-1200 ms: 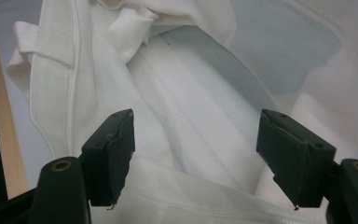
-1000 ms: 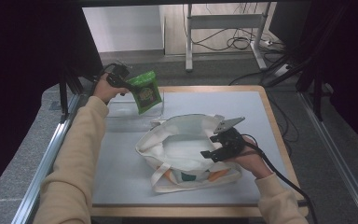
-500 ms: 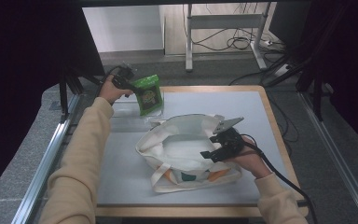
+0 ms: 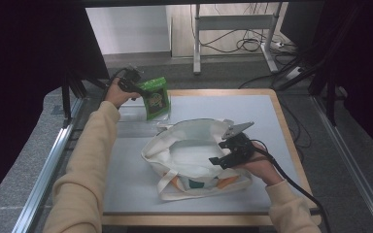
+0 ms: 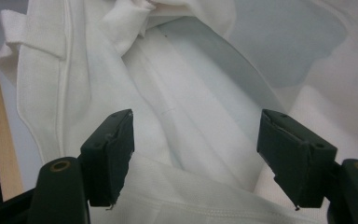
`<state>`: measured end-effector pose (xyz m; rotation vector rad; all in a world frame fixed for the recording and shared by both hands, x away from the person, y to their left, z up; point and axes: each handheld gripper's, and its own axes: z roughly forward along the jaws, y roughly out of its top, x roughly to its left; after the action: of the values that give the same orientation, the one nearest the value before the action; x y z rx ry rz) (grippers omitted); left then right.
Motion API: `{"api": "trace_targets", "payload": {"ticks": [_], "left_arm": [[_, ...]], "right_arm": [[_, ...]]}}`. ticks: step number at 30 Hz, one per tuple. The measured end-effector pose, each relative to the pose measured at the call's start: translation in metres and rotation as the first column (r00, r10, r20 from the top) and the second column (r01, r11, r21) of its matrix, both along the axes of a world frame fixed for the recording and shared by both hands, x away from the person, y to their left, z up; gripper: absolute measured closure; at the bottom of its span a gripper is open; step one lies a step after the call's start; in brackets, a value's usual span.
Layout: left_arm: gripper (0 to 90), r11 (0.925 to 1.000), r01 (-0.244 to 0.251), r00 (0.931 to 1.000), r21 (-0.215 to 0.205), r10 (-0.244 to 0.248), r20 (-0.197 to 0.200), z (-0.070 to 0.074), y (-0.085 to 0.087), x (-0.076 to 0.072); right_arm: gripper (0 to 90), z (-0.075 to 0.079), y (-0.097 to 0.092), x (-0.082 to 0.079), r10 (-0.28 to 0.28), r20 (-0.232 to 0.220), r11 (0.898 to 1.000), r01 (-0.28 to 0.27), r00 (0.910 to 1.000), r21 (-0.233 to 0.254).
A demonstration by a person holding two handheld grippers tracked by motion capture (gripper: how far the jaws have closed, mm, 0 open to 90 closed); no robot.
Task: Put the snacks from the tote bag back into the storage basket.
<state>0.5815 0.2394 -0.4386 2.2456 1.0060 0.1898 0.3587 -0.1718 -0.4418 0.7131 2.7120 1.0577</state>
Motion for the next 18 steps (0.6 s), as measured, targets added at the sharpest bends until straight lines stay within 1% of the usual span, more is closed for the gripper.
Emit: {"api": "trace_targets", "payload": {"ticks": [4, 9, 11, 14, 18], "left_arm": [[74.3, 1.0000, 0.004, 1.0000, -0.002, -0.004, -0.006, 0.000, 0.004, -0.001], [74.3, 1.0000, -0.005, 1.0000, -0.002, 0.005, -0.008, -0.001, 0.008, -0.001], [74.2, 1.0000, 0.000, 1.0000, 0.006, 0.000, -0.009, -0.002, 0.006, -0.001], [73.7, 0.9999, 0.002, 1.0000, 0.014, -0.002, 0.002, -0.001, 0.001, -0.001], [73.1, 0.9999, -0.011, 0.9997, 0.012, 0.011, 0.023, -0.002, -0.005, 0.000]], "right_arm": [[27.5, 0.000, 0.000, 0.000, -0.002, 0.001, 1.000, 0.002, 1.0000, 0.001], [27.5, -0.001, 0.000, 0.000, 0.000, -0.003, 1.000, 0.000, 1.0000, -0.003], [27.5, -0.001, 0.000, 0.001, 0.001, -0.002, 1.000, -0.001, 1.0000, -0.002], [27.5, -0.001, 0.000, 0.001, 0.000, -0.002, 1.000, 0.000, 1.0000, -0.002], [27.5, -0.001, 0.001, 0.000, 0.000, -0.004, 1.000, 0.000, 1.0000, -0.002]]}}
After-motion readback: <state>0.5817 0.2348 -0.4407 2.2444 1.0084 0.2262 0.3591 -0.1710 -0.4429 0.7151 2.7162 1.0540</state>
